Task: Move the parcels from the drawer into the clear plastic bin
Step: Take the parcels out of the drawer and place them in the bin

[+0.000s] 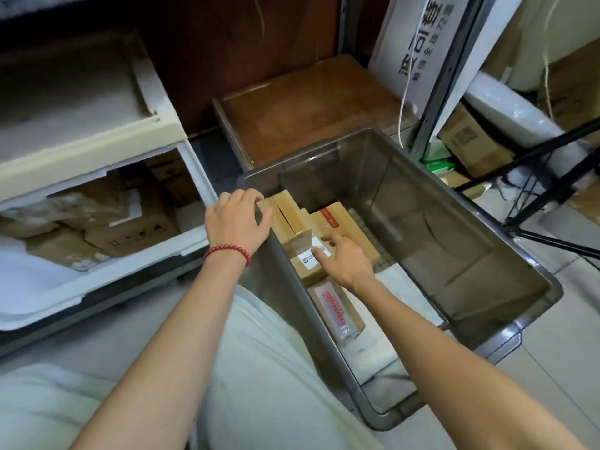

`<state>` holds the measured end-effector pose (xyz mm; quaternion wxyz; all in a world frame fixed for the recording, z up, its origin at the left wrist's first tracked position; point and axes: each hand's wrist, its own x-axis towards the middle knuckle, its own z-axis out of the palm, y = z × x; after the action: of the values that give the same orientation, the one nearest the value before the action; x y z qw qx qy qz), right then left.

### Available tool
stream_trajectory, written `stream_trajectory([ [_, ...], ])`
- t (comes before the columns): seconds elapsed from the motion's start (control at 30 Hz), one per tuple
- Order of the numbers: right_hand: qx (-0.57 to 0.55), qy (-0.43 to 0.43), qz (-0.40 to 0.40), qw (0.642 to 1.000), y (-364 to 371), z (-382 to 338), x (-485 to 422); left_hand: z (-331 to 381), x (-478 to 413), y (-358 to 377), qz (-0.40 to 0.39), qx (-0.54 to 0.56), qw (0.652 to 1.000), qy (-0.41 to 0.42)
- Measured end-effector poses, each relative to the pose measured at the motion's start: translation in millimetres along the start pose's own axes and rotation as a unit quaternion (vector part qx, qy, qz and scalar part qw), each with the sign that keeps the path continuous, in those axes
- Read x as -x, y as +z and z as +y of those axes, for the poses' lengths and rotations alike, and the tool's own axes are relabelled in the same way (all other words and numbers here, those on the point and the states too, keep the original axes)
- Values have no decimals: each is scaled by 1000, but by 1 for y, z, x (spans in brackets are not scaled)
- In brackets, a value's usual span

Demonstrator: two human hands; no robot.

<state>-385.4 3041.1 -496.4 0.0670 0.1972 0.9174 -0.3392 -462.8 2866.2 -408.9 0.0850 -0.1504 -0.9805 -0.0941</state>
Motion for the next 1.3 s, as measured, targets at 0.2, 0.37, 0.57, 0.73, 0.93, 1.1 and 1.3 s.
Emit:
stream_trajectory([
  [0.2, 0, -72, 12, 997, -11, -64, 5, -56, 33, -37, -20, -3, 995, -102],
  [0.37, 74, -151, 15, 986, -11, -113, 16, -106, 56, -68, -14, -41, 989, -141],
  [0.57, 118, -265, 2, 957, 9, -185, 32, -166, 79, -107, 17, -88, 984, -156],
  [0.73, 143, -317, 4, 938, 43, -228, 47, -199, 105, -105, 4, -94, 976, -196],
  [0.93, 184, -304, -12, 935, 83, -235, 48, -215, 108, -76, -24, -60, 972, -226],
  [1.1, 210, -303, -4, 930, 98, -243, 27, -230, 92, -63, -38, -51, 971, -231],
  [1.3, 215, -305, -1, 928, 125, -258, -1, -266, 68, -50, -68, -43, 958, -275],
])
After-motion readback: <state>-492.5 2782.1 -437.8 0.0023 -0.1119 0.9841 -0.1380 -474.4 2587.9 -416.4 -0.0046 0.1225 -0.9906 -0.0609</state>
